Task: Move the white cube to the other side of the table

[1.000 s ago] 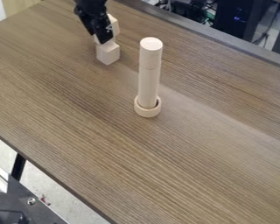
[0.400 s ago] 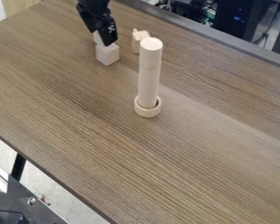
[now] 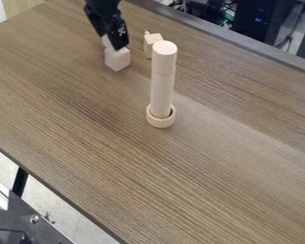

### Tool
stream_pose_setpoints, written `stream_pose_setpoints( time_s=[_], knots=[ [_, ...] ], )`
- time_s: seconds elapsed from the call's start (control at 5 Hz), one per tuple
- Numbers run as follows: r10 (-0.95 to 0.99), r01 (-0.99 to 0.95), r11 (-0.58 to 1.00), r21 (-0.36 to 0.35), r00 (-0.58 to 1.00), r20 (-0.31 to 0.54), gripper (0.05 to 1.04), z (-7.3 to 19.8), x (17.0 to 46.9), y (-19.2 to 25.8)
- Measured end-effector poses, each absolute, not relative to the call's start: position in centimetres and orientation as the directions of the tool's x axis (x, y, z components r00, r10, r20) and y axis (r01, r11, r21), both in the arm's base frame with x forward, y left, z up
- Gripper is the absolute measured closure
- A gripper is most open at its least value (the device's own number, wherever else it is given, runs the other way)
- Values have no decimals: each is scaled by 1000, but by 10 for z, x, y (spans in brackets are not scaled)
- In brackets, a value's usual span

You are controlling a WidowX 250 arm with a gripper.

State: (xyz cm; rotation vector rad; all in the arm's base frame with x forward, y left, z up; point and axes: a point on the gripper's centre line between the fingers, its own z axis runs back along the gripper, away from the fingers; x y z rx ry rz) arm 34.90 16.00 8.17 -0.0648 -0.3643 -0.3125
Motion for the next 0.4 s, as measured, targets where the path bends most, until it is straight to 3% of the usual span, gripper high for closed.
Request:
stream_pose_setpoints(
  time_s=[0.2, 0.4],
  knots=[
    [-295, 314, 949, 5, 887, 356, 83, 112, 331, 151],
    [-292, 308, 951, 15, 884, 365, 83, 119, 330, 151]
  ],
)
